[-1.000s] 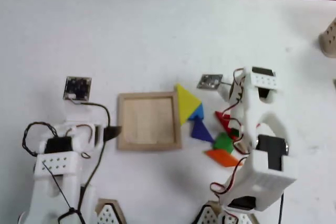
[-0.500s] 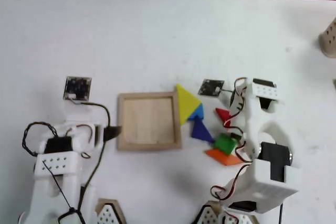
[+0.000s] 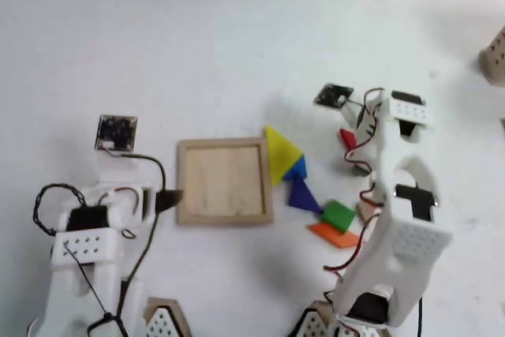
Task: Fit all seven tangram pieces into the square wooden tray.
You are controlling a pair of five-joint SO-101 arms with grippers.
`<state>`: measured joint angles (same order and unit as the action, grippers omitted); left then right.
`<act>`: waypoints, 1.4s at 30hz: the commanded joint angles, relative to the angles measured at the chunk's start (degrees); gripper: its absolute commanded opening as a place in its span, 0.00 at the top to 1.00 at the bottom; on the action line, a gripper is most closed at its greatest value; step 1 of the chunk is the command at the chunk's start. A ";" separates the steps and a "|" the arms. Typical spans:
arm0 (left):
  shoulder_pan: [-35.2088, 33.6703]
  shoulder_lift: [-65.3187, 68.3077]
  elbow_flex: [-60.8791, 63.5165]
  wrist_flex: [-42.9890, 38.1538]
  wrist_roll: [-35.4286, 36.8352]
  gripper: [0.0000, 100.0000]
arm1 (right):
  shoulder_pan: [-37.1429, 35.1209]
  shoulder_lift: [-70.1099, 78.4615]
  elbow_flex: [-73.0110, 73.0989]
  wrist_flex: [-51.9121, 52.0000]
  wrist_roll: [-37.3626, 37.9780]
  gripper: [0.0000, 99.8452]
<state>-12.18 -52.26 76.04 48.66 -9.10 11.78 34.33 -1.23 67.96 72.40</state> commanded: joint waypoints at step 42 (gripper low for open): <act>0.92 -0.22 -1.49 -2.11 -0.88 0.61 | 13.23 3.82 -37.98 27.30 0.26 0.71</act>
<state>-12.18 -52.26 76.04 48.66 -9.27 22.59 41.80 -37.36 94.07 69.05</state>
